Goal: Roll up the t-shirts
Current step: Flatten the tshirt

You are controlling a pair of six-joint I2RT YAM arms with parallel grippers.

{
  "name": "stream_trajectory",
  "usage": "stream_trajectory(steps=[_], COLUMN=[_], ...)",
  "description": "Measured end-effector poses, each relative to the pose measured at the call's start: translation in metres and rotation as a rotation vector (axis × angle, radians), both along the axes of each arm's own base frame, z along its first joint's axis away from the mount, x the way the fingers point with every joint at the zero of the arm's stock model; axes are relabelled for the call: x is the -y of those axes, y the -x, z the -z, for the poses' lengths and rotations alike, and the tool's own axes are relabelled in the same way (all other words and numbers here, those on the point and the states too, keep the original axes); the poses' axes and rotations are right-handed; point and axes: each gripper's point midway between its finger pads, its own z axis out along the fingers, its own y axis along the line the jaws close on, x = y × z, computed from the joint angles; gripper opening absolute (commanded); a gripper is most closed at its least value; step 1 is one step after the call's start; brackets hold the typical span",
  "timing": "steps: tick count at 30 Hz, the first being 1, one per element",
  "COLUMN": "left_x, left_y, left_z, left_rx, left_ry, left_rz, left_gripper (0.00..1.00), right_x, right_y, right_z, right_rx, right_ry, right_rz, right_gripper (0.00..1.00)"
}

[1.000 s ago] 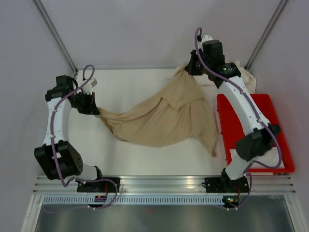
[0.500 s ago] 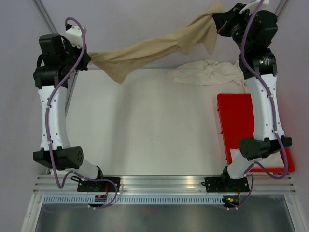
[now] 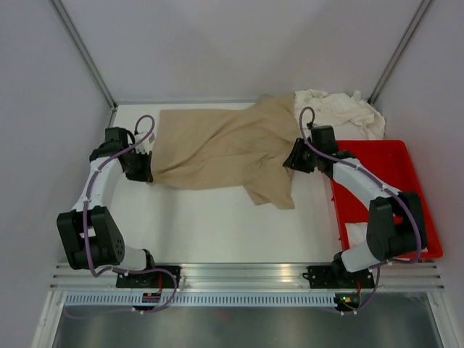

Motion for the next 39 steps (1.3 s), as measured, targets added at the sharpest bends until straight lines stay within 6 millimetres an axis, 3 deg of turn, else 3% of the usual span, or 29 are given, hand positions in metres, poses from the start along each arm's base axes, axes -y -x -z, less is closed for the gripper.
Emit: stream_trajectory(steps=[2, 4, 9, 14, 19, 26, 27, 28, 33, 36, 39], left_x=[0.000, -0.001, -0.008, -0.021, -0.022, -0.034, -0.038, -0.042, -0.053, -0.053, -0.051], left_y=[0.017, 0.025, 0.030, 0.029, 0.033, 0.046, 0.046, 0.046, 0.044, 0.046, 0.052], left_z=[0.024, 0.038, 0.058, 0.058, 0.062, 0.069, 0.065, 0.062, 0.030, 0.021, 0.029], left_rx=[-0.067, -0.103, -0.139, -0.124, -0.121, -0.143, -0.132, -0.120, -0.012, 0.017, -0.009], left_ry=[0.008, 0.017, 0.046, 0.050, 0.045, 0.018, 0.000, -0.016, -0.099, -0.121, -0.118], left_rz=[0.000, 0.003, -0.003, -0.035, -0.019, -0.049, -0.058, -0.067, -0.077, -0.067, -0.047], left_gripper=[0.02, 0.02, 0.06, 0.11, 0.38, 0.47, 0.49, 0.50, 0.50, 0.52, 0.55], right_x=[-0.008, -0.012, 0.007, 0.026, 0.019, 0.021, 0.014, 0.009, -0.009, -0.011, -0.010], right_y=[0.020, 0.025, 0.028, 0.052, 0.075, 0.113, 0.109, 0.108, 0.100, 0.099, 0.102], right_z=[0.037, 0.053, 0.065, 0.070, 0.067, 0.115, 0.112, 0.113, 0.117, 0.117, 0.115], right_rx=[-0.103, -0.141, -0.141, -0.147, -0.123, -0.264, -0.239, -0.234, -0.189, -0.181, -0.178], right_ry=[0.030, 0.057, 0.125, 0.207, 0.244, 0.279, 0.257, 0.247, 0.181, 0.157, 0.156], right_rz=[-0.028, -0.038, 0.034, 0.098, 0.095, 0.112, 0.113, 0.105, 0.094, 0.107, 0.107], right_gripper=[0.49, 0.51, 0.54, 0.55, 0.56, 0.55, 0.54, 0.51, 0.02, 0.00, 0.00])
